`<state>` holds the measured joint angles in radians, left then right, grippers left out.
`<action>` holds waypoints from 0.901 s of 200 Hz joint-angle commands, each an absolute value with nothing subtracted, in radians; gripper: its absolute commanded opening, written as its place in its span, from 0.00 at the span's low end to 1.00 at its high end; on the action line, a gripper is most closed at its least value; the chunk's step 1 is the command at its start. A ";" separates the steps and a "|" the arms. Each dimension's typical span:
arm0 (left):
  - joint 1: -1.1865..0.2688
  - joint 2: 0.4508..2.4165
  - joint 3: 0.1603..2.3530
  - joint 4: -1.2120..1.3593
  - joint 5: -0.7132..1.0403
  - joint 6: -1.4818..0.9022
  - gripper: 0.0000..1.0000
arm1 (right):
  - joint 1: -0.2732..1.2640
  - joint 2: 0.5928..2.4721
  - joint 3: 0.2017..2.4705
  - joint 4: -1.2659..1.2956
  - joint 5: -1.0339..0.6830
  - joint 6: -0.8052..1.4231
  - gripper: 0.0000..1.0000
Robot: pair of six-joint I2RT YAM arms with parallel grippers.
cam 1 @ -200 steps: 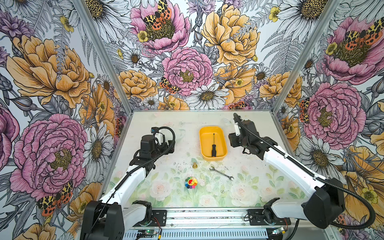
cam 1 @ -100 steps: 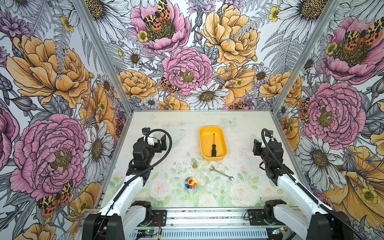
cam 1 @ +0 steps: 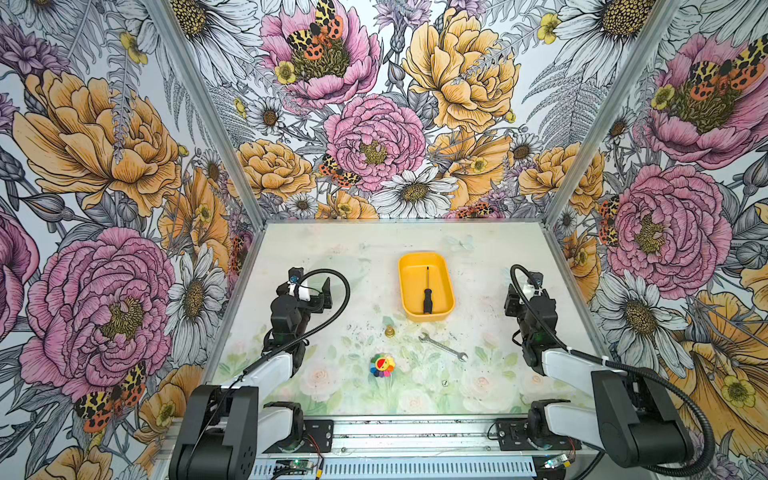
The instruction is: Put the screwdriver in the bin
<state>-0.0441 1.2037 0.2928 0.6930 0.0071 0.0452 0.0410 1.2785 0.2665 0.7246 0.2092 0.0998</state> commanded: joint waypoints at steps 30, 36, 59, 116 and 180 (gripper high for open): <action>-0.010 1.345 0.292 0.919 -0.003 0.061 0.99 | 0.034 1.495 0.332 0.945 0.214 0.060 0.57; -0.006 1.364 0.297 0.924 -0.002 0.057 0.99 | 0.034 1.521 0.337 0.958 0.212 0.059 0.57; 0.005 1.457 0.301 1.003 0.000 0.041 0.99 | 0.032 1.536 0.359 0.939 0.220 0.058 0.57; 0.030 1.545 0.384 0.916 -0.022 0.002 0.99 | 0.012 1.536 0.387 0.878 0.182 0.074 0.74; 0.034 1.553 0.379 0.942 -0.012 -0.001 0.99 | 0.003 1.536 0.391 0.865 0.159 0.076 0.91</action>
